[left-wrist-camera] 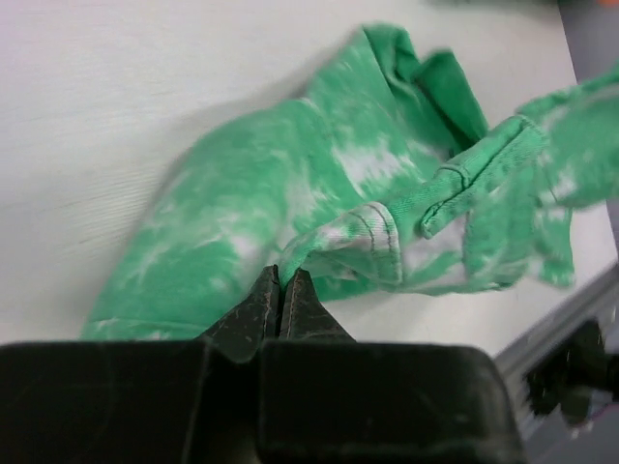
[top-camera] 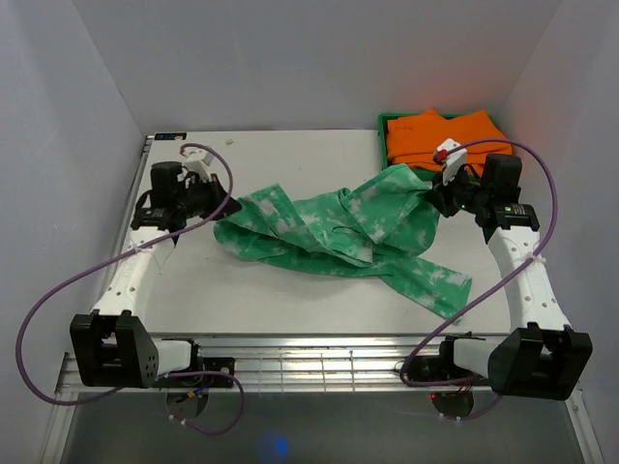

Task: Fold and stack the trousers
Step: Flatten the trousers out

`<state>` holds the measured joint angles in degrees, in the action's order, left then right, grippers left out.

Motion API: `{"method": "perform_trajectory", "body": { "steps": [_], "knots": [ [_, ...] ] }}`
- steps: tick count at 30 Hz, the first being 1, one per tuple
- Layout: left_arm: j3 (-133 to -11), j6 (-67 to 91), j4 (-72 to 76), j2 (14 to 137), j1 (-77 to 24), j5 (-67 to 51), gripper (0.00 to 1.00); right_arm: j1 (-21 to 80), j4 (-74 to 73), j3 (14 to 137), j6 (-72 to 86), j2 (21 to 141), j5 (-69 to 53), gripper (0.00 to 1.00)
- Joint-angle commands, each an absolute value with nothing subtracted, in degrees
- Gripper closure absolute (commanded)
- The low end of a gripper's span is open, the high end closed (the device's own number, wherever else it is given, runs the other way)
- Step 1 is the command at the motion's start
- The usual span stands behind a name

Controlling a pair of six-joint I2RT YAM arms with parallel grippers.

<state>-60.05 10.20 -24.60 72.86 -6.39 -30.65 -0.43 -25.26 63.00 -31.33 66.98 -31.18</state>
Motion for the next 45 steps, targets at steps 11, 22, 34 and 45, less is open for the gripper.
{"method": "perform_trajectory", "body": {
  "steps": [11, 22, 34, 45],
  "knots": [
    [-46.68, 30.15, -19.25, 69.95, 30.12, -22.68, 1.0, -12.57, -22.86, 58.63, -30.15, 75.93, -24.0, 0.92],
    [-48.33, 21.73, -16.96, 74.09, 37.53, -29.59, 0.91, -12.57, -22.06, 57.04, -30.85, 79.89, -25.57, 0.92],
    [-67.86, -71.03, -56.41, 75.51, 30.96, -47.87, 0.13, -12.57, -21.8, 54.58, -32.35, 78.92, -29.36, 0.92],
    [-46.24, -75.95, -53.54, 63.45, -16.24, -25.95, 0.13, -12.57, -20.21, 54.05, -31.03, 79.89, -26.98, 0.92]
  ]
}}
